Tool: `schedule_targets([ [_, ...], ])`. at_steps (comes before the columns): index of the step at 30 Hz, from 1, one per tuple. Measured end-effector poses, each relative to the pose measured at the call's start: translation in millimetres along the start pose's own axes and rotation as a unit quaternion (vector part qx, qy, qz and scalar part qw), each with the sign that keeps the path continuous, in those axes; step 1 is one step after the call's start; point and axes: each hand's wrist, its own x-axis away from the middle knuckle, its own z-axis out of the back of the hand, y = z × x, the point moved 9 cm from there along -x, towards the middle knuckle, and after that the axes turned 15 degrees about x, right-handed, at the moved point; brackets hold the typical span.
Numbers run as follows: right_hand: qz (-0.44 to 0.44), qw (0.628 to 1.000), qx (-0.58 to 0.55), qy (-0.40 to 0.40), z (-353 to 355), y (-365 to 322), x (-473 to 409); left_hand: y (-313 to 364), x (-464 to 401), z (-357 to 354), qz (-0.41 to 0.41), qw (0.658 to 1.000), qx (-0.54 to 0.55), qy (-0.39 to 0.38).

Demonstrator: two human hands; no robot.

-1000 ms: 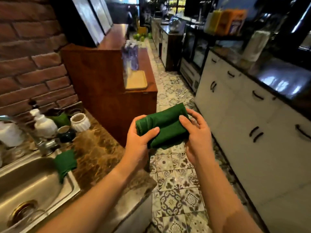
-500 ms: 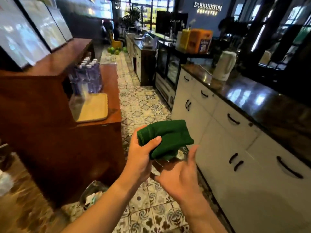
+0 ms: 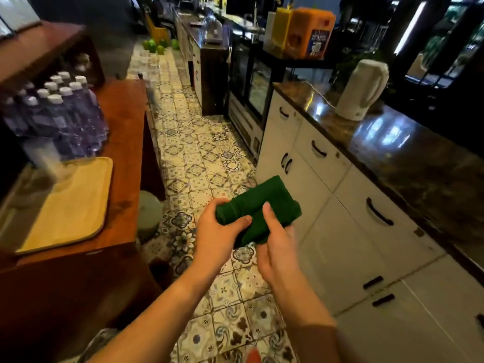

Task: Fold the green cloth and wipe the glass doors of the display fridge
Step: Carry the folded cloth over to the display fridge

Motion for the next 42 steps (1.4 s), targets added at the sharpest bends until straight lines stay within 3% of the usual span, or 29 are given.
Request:
schedule_targets([
  [3, 0.022, 0.999, 0.021, -0.012, -13, -11, -74, -25, -76, -8, 0.075, 0.993, -0.084, -0.033],
  [7, 0.050, 0.994, 0.079, -0.050, -50, -31, -194, -41, -193, -36, 0.149, 0.983, -0.047, -0.096],
  [12, 0.057, 0.986, 0.148, -0.058, -108, -56, -319, -35, -323, -55, 0.089, 0.994, -0.046, -0.049],
  [16, 0.042, 0.983, 0.165, -0.072, -152, -63, -405, -42, -415, -60, 0.087, 0.996, 0.009, -0.022],
  [22, 0.048, 0.972, 0.173, -0.149, -208, -59, -533, -61, -554, -60, 0.034, 0.997, 0.068, -0.010],
  [26, 0.065, 0.979, 0.176, -0.079, -241, -62, -641, -83, -672, -70, 0.035, 0.997, 0.047, -0.056],
  [31, 0.075, 0.984, 0.164, 0.006, -279, -65, -780, -115, -835, -84, 0.118, 0.985, -0.002, -0.128],
  [36, 0.081, 0.985, 0.150, 0.024, -322, -83, -899, -119, -975, -113, 0.170, 0.965, 0.002, -0.202],
  [42, 0.153, 0.972, 0.174, 0.027, -354, -127, -1023, -133, -1104, -164, 0.124, 0.954, 0.002, -0.272],
])
